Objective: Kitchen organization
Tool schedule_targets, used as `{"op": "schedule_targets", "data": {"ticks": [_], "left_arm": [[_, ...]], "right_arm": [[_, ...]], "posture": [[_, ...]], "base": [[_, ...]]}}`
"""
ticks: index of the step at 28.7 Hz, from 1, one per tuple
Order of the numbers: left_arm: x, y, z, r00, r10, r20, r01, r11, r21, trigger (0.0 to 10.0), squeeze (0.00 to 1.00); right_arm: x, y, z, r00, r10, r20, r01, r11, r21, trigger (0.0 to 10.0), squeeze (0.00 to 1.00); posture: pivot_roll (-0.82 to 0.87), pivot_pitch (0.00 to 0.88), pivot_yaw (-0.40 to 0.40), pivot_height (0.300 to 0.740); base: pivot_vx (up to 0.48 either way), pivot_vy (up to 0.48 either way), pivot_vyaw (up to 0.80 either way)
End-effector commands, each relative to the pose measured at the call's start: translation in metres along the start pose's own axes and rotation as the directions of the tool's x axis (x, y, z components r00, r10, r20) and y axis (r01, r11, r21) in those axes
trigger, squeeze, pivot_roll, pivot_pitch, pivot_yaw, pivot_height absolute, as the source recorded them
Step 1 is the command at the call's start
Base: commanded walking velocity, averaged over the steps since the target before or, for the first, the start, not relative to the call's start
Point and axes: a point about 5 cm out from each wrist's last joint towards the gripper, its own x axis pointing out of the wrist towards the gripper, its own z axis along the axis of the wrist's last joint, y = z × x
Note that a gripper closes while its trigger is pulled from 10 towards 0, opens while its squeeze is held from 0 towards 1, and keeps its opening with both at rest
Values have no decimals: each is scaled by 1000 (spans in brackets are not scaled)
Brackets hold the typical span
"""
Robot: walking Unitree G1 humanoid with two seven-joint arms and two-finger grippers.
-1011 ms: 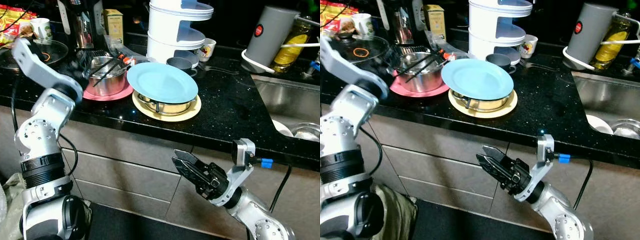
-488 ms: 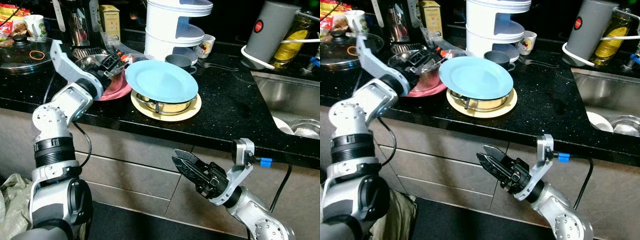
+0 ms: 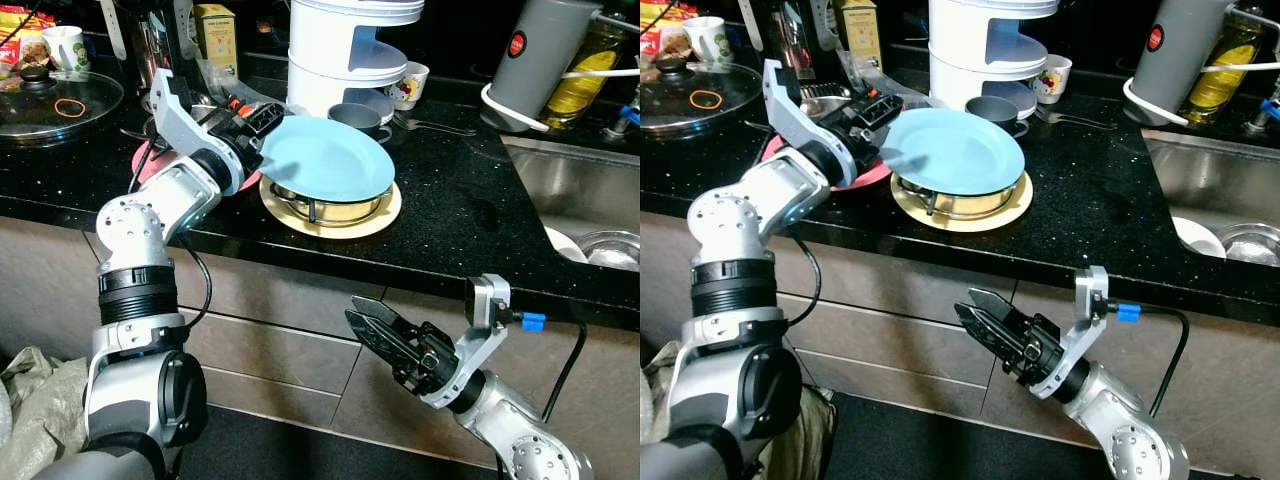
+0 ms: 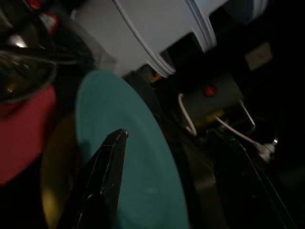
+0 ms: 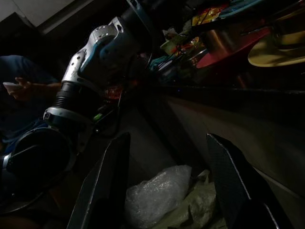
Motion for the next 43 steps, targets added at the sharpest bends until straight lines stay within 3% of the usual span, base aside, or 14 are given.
{"op": "schedule_targets", "data": {"ticks": [1,7,14,23,30,43], "left_arm": [[1,-3,-2,1000,28,0,-28,999,17,10000,0],[2,2,-8,992,127,-13,-127,992,-2,10000,0],[2,2,-7,989,151,1,-151,989,0,10000,0],[1,21,-5,969,247,4,-247,969,-16,10000,0],[6,31,-3,970,244,-4,-244,968,-52,10000,0],[14,29,-9,983,180,-45,-182,982,-42,10000,0]], "right_arm": [[-2,0,2,1000,-16,0,16,1000,-13,10000,0],[-1,0,1,1000,-17,-1,17,1000,-14,10000,0],[-1,-1,1,1000,-18,-2,18,1000,-14,10000,0],[1,0,1,1000,-22,-2,22,1000,-14,10000,0],[-1,0,0,1000,-28,-6,27,1000,-13,10000,0],[-2,0,-1,999,-38,-4,38,999,-17,10000,0]], "posture": [[58,39,-61,740],[58,38,-59,740],[59,37,-58,740],[58,38,-58,740],[48,30,-61,740],[32,21,-55,740]], "base": [[0,0,0],[0,0,0],[0,0,0],[0,0,0],[0,0,0],[0,0,0]]}}
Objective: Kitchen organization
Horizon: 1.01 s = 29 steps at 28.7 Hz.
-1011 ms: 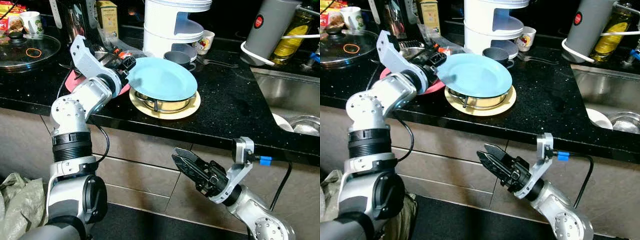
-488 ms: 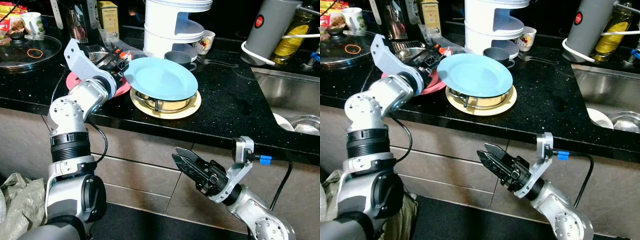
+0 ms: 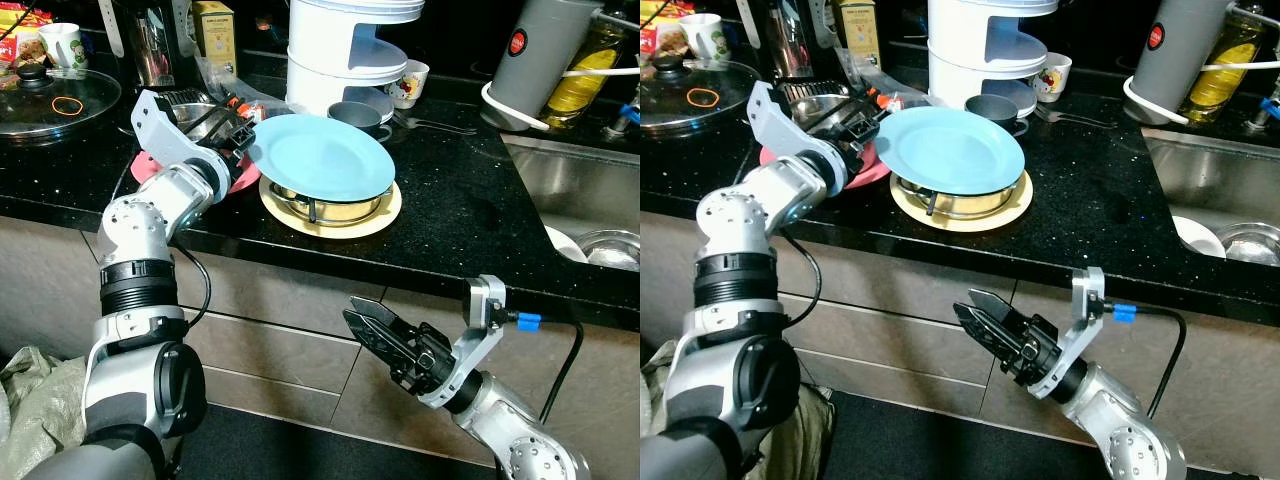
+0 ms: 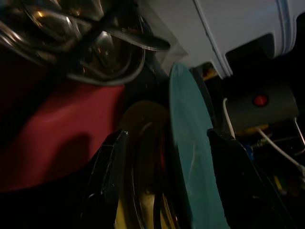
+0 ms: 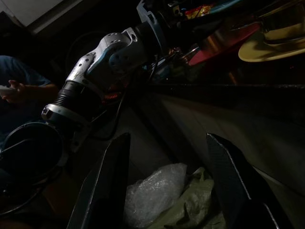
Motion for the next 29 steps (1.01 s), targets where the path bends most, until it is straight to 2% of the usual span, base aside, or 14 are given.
{"op": "schedule_targets", "data": {"ticks": [1,3,4,5,6,7,8,17,24,29], "left_arm": [[2,-9,-1,999,-27,-18,28,999,21,10000,0],[2,-10,-2,999,-32,-23,33,999,23,10000,0],[2,-12,-4,998,-45,-34,45,999,21,8196,0],[3,-14,-5,997,-58,-42,59,998,23,4941,0],[3,-15,-7,996,-71,-50,72,997,22,3098,0],[3,-15,-7,996,-71,-50,72,997,22,3098,0],[3,-17,-8,995,-82,-57,83,996,23,0,0],[4,-21,-10,991,-106,-81,109,994,25,0,0],[1,-29,-5,987,-156,-46,157,988,10,0,0],[-5,-48,4,964,-264,7,265,964,-12,0,0]], "right_arm": [[-1,1,1,1000,-8,2,8,1000,-18,10000,0],[-1,1,1,1000,-8,2,8,1000,-19,10000,0],[-1,2,1,1000,-7,1,7,1000,-20,10000,0],[-1,2,1,1000,-7,1,7,1000,-21,10000,0],[0,3,1,1000,-6,1,6,1000,-22,10000,0],[0,3,1,1000,-6,1,6,1000,-22,10000,0],[0,3,1,1000,-5,1,5,1000,-23,10000,0],[1,4,2,1000,-7,7,7,1000,-26,10000,0],[2,4,2,1000,-8,17,8,1000,-28,10000,0],[2,2,6,998,-24,65,26,999,-33,10000,0]], "posture": [[33,23,-54,740],[33,23,-54,740],[34,24,-53,740],[34,25,-52,740],[34,25,-52,740],[34,25,-52,740],[36,24,-52,740],[38,27,-44,740],[42,28,-43,740],[49,25,-43,740]], "base": [[0,0,0],[0,0,0],[0,0,0],[0,0,0],[0,0,0],[0,0,0],[0,0,0],[0,0,0],[0,0,0],[0,0,0]]}}
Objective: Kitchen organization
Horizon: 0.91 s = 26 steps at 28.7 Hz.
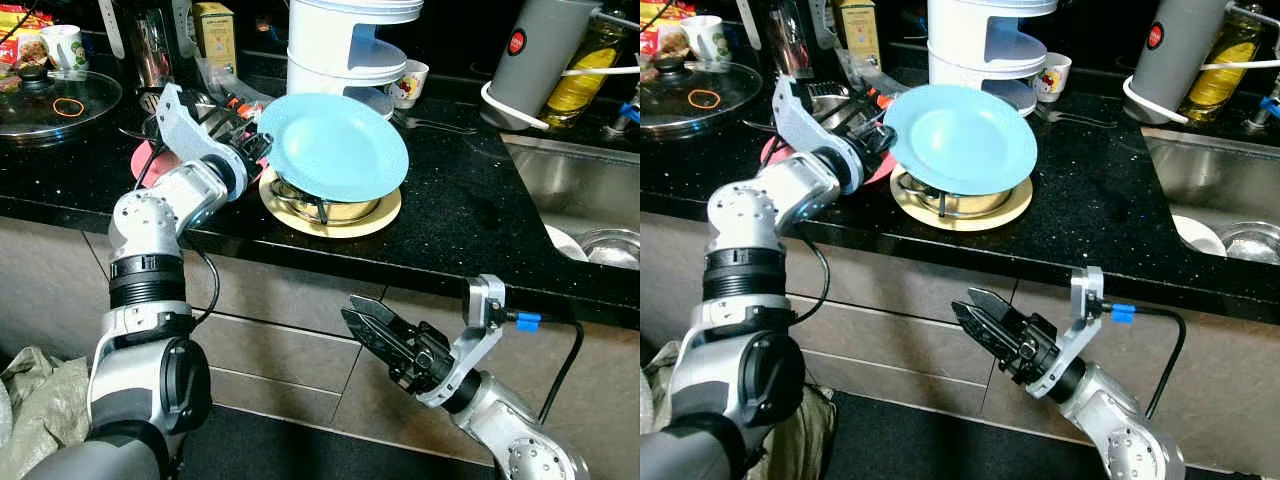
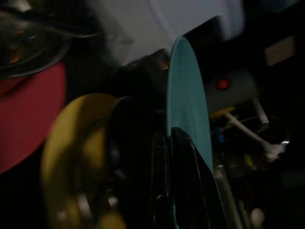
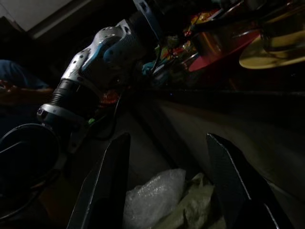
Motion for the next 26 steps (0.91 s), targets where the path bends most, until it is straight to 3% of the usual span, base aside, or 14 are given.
{"op": "schedule_targets", "data": {"ticks": [1,2,5,10,13,14,15,19,22,25,26], "left_arm": [[-1,-18,6,995,-93,32,94,996,-5,0,0],[-5,-31,9,982,-179,59,180,984,-11,0,0],[-9,-43,12,962,-262,74,263,965,-9,0,0],[-13,-52,11,936,-341,83,343,939,-18,0,0],[-16,-56,10,920,-381,95,380,925,25,0,0],[-18,-55,8,919,-382,98,375,924,76,3216,0],[-20,-53,5,918,-382,103,364,918,160,10000,0],[-26,-51,-7,910,-402,104,355,884,305,10000,0],[-28,-53,-13,901,-424,89,373,865,336,10000,0],[-38,-58,-29,873,-485,46,415,791,449,10000,0],[-38,-58,-29,873,-485,46,415,791,449,10000,0]], "right_arm": [[-2,0,5,999,-17,31,17,1000,-22,10000,0],[-4,1,7,999,-7,54,9,1000,-30,10000,0],[-5,5,5,998,20,52,-18,999,-36,10000,0],[-5,4,4,999,17,41,-16,999,-31,10000,0],[-5,-2,6,998,-39,57,41,999,-25,10000,0],[-6,-7,8,993,-84,86,87,996,-24,10000,0],[-8,-13,12,983,-135,121,139,990,-24,10000,0],[-12,-20,17,965,-205,165,213,976,-33,10000,0],[-13,-20,17,963,-212,164,222,974,-43,10000,0],[-14,-21,17,961,-230,155,242,968,-68,10000,0],[-14,-21,17,961,-230,155,242,968,-68,10000,0]], "posture": [[49,25,-43,740],[52,20,-43,740],[54,10,-43,740],[59,0,-45,740],[59,0,-46,740],[59,0,-46,740],[55,0,-47,740],[51,0,-45,740],[48,0,-46,740],[46,0,-52,740],[46,0,-52,740]], "base": [[0,0,0],[0,0,0],[0,0,0],[0,0,0],[0,0,0],[0,0,0],[0,0,0],[0,0,0],[0,0,0],[0,0,0],[0,0,0]]}}
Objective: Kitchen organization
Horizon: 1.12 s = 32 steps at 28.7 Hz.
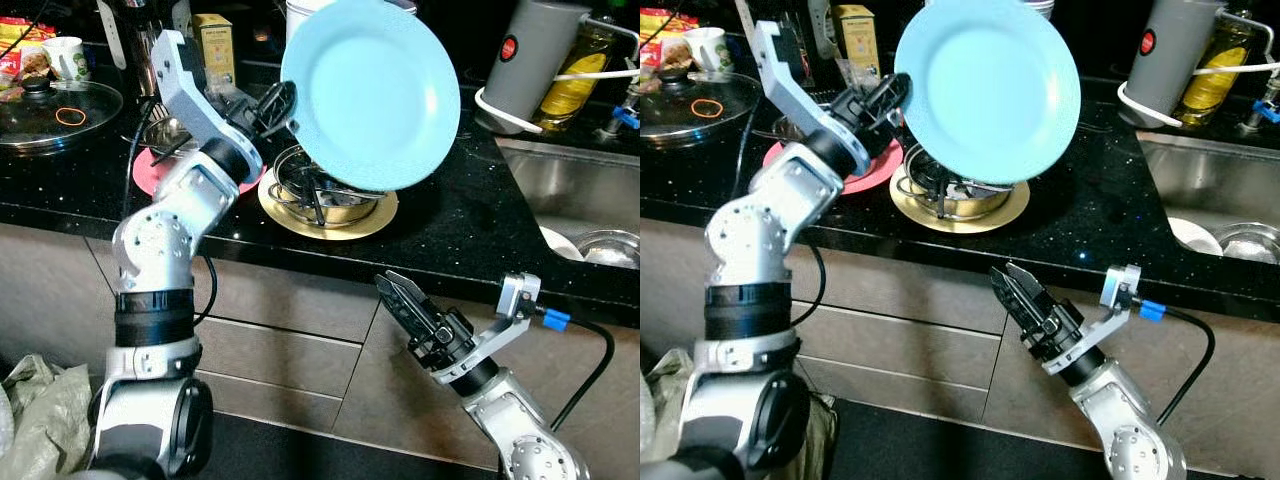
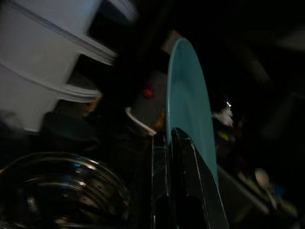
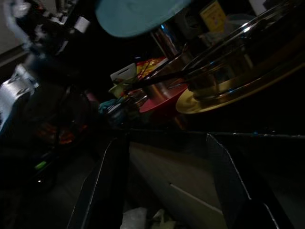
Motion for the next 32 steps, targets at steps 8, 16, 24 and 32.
{"op": "schedule_targets", "data": {"ticks": [8,16,24,32], "left_arm": [[-20,-20,-4,986,-132,103,128,991,48,10000,0],[-29,-12,2,974,-126,189,114,991,73,10000,0],[-28,-13,1,972,-135,194,123,990,74,10000,0],[-26,-14,2,968,-151,201,139,988,72,10000,0]], "right_arm": [[-5,-6,1,999,-38,-1,38,999,-13,10000,0],[-5,-7,-1,999,-28,-20,27,1000,-6,10000,0],[-3,-9,-1,998,-53,-40,53,999,-4,10000,0],[-1,-4,-2,999,-27,-46,27,999,18,10000,0]], "posture": [[52,0,-71,740],[56,0,-78,740],[56,0,-68,740],[51,0,-72,740]], "base": [[0,0,0],[0,-75,0],[0,-450,0],[0,-469,-600]]}}
